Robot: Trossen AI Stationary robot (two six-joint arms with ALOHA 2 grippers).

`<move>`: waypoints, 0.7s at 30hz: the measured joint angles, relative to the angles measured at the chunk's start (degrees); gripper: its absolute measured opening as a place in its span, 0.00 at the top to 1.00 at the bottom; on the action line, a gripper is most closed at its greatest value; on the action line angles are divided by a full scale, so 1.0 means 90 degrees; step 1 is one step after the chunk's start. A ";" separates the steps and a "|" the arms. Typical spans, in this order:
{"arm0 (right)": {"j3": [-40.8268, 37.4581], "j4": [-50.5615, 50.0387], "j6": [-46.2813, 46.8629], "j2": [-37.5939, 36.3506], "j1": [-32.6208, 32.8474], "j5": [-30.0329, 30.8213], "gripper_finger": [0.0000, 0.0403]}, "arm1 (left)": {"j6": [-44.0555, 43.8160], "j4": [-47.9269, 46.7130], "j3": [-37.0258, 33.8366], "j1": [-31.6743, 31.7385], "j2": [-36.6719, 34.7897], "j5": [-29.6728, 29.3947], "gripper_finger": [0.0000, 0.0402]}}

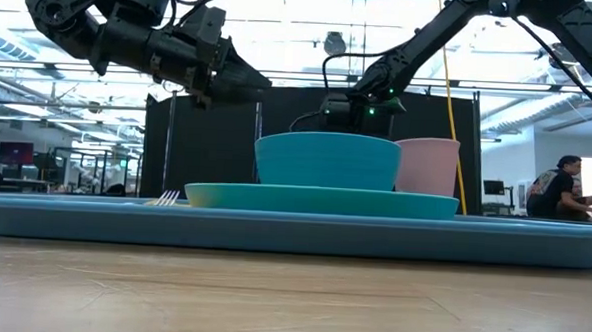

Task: Set up tray
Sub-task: Put the orange spoon on the yellow napkin

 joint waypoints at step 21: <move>0.0000 0.0926 -0.0613 -0.0926 0.0987 0.1708 1.00 | -0.0365 -0.0539 0.0002 -0.0012 0.0000 -0.0534 0.58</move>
